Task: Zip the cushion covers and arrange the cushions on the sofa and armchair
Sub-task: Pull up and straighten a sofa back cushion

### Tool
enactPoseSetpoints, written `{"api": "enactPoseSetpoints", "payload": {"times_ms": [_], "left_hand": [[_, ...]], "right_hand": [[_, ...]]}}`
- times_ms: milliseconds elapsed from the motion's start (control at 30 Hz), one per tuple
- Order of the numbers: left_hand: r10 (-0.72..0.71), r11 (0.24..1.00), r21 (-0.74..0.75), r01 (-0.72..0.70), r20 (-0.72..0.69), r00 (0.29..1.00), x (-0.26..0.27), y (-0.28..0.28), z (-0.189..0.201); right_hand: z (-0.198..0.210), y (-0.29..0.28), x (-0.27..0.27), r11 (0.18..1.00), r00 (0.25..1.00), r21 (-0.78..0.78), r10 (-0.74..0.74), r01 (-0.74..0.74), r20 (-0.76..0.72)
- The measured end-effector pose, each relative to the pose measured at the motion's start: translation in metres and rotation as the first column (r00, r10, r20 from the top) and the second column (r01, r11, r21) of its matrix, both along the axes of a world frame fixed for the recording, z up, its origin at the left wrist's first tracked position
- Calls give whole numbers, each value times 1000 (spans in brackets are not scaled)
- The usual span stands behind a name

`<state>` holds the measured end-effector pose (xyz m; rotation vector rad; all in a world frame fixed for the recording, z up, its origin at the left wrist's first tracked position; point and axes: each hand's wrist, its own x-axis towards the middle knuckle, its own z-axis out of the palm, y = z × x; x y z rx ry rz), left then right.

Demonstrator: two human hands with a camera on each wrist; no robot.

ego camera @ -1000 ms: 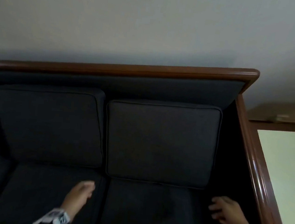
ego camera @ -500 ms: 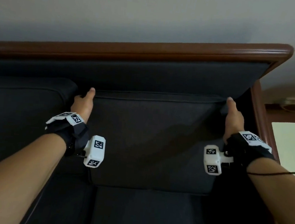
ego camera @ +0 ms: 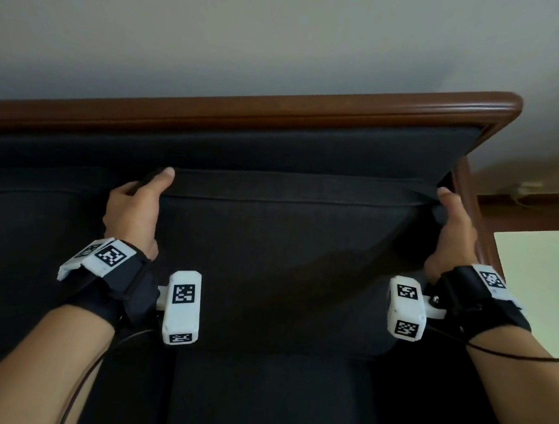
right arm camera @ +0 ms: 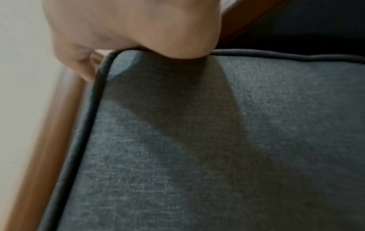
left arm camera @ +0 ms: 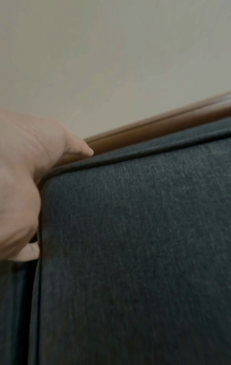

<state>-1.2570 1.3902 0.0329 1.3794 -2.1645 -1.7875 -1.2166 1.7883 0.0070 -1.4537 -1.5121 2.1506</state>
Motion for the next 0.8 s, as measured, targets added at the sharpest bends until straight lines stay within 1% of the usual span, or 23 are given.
{"api": "enactPoseSetpoints", "payload": {"times_ms": [67, 167, 233, 300, 333, 400, 433, 500, 567, 633, 733, 800], "left_hand": [[-3, 1000, 12, 4, -81, 997, -4, 13, 10], [17, 1000, 8, -15, -201, 980, -7, 27, 15], [9, 998, -56, -24, -247, 969, -1, 34, 11], [-30, 994, -108, 5, -226, 974, 10, 36, 6], [-38, 996, -88, 20, -210, 977, 12, 35, 5], [-50, 998, 18, 53, -156, 986, 8, 26, 6], [-78, 994, 73, 86, -112, 991, 5, 21, 9], [-160, 970, 183, 160, -14, 987, 0, 12, 15], [-243, 942, 248, 226, 39, 969, -4, 6, 21], [-325, 921, 240, 307, 37, 945, -9, -1, 28], [-433, 877, 217, 430, -33, 901, -15, -9, 38], [-456, 866, 202, 457, -54, 888, -12, -16, 39]], "right_hand": [[11, 11, -6, 1000, 993, -11, -21, 20, -112], [25, 25, -14, 999, 966, -16, -43, 40, -254], [25, 30, -12, 998, 950, -16, -56, 54, -307], [22, 31, -6, 1000, 949, -13, -30, 27, -315], [22, 31, -4, 1000, 950, -17, -15, 10, -311], [24, 32, -5, 999, 951, -29, 8, -18, -308], [25, 33, -6, 999, 952, -38, 13, -26, -306], [26, 34, -8, 998, 952, -50, 28, -45, -304], [27, 33, -8, 994, 954, -81, 50, -77, -294], [24, 36, -7, 989, 959, -130, 29, -69, -282], [18, 48, 0, 974, 960, -225, -42, -22, -277], [13, 50, 3, 965, 951, -261, -59, -23, -304]]}}
